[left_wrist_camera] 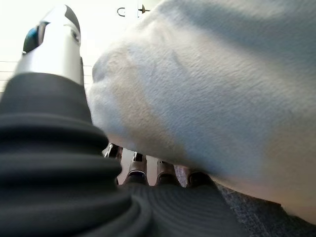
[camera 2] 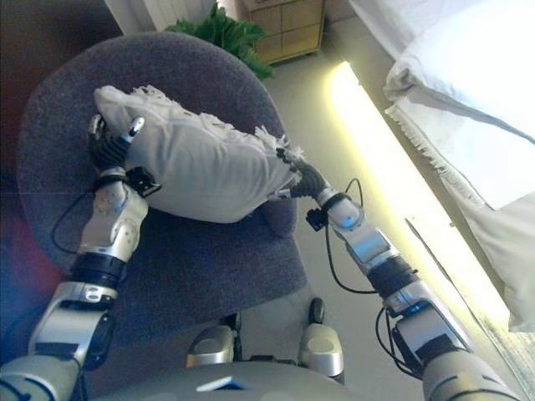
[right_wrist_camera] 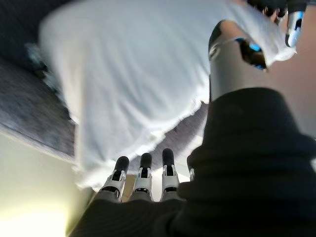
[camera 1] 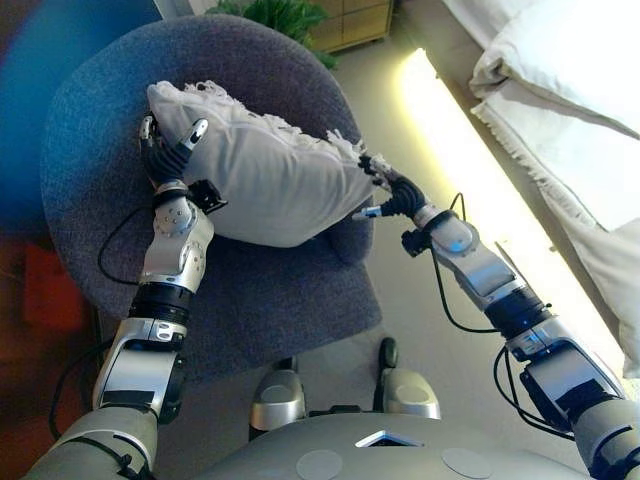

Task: Pick up the cushion and take it to the sofa

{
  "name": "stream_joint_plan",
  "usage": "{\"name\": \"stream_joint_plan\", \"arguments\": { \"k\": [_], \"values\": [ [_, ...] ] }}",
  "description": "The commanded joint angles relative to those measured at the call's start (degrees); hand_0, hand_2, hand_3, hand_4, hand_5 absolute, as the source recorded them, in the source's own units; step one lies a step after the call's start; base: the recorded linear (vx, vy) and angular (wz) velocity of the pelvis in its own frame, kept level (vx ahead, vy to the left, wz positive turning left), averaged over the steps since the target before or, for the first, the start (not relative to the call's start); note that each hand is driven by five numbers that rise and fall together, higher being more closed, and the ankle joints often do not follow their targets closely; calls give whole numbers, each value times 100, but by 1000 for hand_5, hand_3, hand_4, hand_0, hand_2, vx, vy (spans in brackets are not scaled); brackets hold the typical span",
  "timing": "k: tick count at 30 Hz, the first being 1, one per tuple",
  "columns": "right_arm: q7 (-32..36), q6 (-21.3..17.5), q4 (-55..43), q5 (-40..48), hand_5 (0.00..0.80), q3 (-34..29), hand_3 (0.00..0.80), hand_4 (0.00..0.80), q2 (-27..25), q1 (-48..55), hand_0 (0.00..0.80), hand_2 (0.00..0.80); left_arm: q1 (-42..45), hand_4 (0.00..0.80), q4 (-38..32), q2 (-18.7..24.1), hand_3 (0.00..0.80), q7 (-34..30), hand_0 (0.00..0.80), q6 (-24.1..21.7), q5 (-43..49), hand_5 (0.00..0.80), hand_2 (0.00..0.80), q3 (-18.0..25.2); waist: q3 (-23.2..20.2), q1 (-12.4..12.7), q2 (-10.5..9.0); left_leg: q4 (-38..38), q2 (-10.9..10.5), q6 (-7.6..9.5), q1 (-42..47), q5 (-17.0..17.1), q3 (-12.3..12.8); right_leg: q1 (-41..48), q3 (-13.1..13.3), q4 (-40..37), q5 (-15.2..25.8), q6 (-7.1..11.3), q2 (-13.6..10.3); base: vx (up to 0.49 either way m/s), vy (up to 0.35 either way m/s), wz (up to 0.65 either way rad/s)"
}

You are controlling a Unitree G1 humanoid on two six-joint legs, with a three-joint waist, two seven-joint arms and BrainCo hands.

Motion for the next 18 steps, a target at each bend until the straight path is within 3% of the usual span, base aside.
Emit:
{"name": "stream_joint_plan", "arguments": {
  "k": [1, 13, 18],
  "values": [
    [-491, -224, -446, -717, 0, -99, 0, 0, 122, -681, 0, 0, -881, 0, -128, -101, 0, 104, 0, -531, 349, 0, 0, -233, -10, 71, -97, 661, -117, 118, -461, -270, -148, -215, 43, 868, -858, 5, -163, -75, 6, -1],
    [-1382, 393, 660, -1987, 0, 758, 0, 0, 298, -2374, 0, 0, -1674, 0, 54, -325, 0, 106, 0, -558, 221, 0, 0, -613, 304, 321, -67, 816, -237, 91, -905, -246, -353, -500, -106, 875, -777, 6, -251, -86, -21, 1],
    [-1369, 582, 1110, -2341, 0, 1044, 0, 0, 299, -3078, 0, 0, -1912, 0, 38, -365, 0, -63, 0, -628, 108, 0, 0, -731, 433, 464, -35, 990, -335, 85, -1187, -261, -487, -694, -169, 889, -703, 12, -292, -74, -6, 5]
  ]
}}
